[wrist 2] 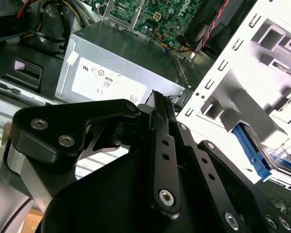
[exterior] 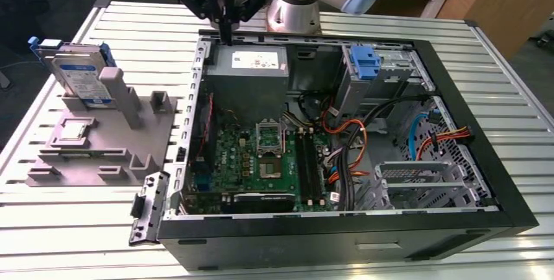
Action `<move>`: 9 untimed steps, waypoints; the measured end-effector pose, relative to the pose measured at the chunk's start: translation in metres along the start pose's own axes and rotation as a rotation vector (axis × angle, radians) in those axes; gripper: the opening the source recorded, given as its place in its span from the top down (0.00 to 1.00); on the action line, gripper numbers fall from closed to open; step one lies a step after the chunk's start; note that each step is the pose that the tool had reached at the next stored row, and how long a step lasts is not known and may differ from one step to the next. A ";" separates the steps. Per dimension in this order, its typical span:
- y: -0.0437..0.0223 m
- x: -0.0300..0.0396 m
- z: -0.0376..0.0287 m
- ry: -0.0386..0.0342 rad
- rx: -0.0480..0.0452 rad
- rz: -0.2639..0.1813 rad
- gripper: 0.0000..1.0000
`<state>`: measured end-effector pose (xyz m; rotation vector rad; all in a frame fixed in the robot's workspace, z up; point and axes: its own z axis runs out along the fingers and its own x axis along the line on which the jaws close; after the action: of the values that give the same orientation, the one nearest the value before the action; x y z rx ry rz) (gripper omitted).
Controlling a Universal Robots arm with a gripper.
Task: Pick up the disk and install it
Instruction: 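Reach for the disk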
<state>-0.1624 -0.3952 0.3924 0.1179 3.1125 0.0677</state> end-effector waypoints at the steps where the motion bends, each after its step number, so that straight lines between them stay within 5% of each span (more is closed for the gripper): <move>1: 0.0003 0.0020 0.0000 -0.0001 0.0000 0.000 0.85; 9: 0.0001 0.0227 0.0002 0.0011 0.0001 0.000 0.85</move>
<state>-0.1850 -0.3934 0.3917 0.1182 3.1136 0.0676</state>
